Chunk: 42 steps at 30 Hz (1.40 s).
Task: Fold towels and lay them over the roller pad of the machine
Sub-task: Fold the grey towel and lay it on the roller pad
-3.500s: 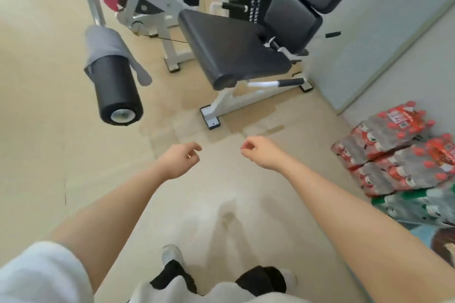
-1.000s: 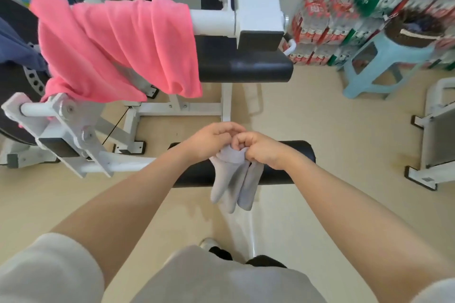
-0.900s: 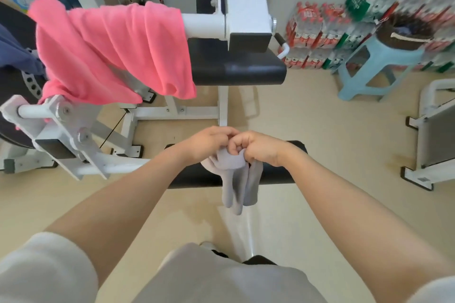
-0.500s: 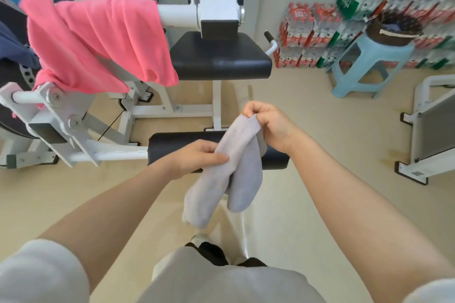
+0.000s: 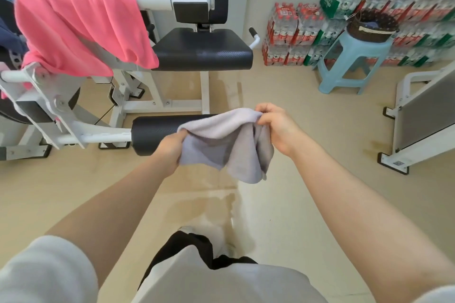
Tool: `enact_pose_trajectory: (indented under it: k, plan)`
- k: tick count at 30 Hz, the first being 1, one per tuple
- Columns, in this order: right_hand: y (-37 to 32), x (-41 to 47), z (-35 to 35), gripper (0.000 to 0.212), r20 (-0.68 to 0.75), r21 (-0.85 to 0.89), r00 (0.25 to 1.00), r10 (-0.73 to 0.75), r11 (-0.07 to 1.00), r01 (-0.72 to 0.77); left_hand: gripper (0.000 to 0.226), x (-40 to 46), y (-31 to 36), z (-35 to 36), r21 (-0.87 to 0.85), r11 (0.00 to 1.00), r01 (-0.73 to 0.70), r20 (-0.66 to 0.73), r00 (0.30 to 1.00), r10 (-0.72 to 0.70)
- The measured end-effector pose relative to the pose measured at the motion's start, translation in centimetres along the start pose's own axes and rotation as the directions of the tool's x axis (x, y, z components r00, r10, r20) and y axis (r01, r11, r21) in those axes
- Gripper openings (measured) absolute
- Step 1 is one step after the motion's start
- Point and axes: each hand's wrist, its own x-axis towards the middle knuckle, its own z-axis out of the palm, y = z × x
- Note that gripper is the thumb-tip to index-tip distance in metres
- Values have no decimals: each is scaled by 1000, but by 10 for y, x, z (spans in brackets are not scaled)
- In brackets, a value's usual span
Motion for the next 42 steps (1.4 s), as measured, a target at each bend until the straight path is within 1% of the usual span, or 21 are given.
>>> enact_pose_trajectory:
  k: [2,5,6,8,10,13,14,17,18,21,23,25,26,30,32,35,36,37,39,40,42]
  plan:
    - [6,-5,3,33,71,-223,997,-30,974,45,31,-9,15,11,-353,931,90,62,995,-73]
    - [13,-13,8,28,161,-162,987,11,987,16,25,-43,37,27,-464,877,129,285,958,10]
    - [13,-15,11,28,180,-116,984,14,993,7,19,-55,41,32,-426,898,112,373,926,61]
    - [14,-18,16,27,218,-102,976,-5,994,28,10,-62,39,42,-148,979,-141,399,897,190]
    - [8,-22,23,25,255,-181,967,-26,981,74,27,-63,35,41,184,900,-396,387,870,304]
    - [1,-27,33,25,356,-236,933,-55,961,147,30,-65,32,33,375,827,-420,567,809,153]
    - [0,-29,38,27,385,-242,922,-45,959,148,27,-68,31,30,462,777,-428,571,814,109]
    - [3,-32,54,28,376,-268,926,-42,951,152,17,-67,30,19,662,608,-438,438,885,161]
    - [3,-32,60,27,342,-251,938,-60,956,153,15,-68,32,14,667,608,-430,387,898,211]
    - [9,-29,71,24,222,-102,972,-79,989,104,11,-68,43,-1,382,856,-349,178,936,303]
    - [17,-28,74,21,212,-109,976,-52,991,77,8,-67,54,-15,32,979,-202,12,979,201]
    - [27,-29,80,19,240,-239,971,-12,969,71,14,-65,67,-32,-339,940,-30,56,997,52]
    - [30,-30,84,18,244,-295,970,9,953,65,17,-64,73,-40,-434,901,10,99,994,37]
    - [36,-27,107,15,241,-300,971,-1,951,76,27,-64,79,-62,-455,890,32,233,969,84]
    - [39,-23,118,14,243,-370,970,12,926,81,31,-64,81,-72,-553,832,54,304,942,141]
    - [49,-20,130,19,125,-455,992,-8,888,64,29,-55,81,-91,-749,660,56,247,948,200]
    - [52,-20,133,21,65,-467,997,-39,882,64,26,-51,78,-96,-750,660,45,208,963,169]
    - [53,-21,138,22,10,-470,998,-68,880,65,25,-46,75,-99,-677,735,27,160,981,111]
    - [52,-26,150,20,-39,-449,993,-116,889,86,33,-38,67,-106,-221,973,-69,42,996,80]
    - [50,-28,157,19,-25,-436,991,-130,894,106,48,-34,60,-109,72,990,-117,31,993,115]
    - [42,-34,170,20,74,-442,991,-116,886,137,74,-35,50,-116,447,859,-249,129,968,213]
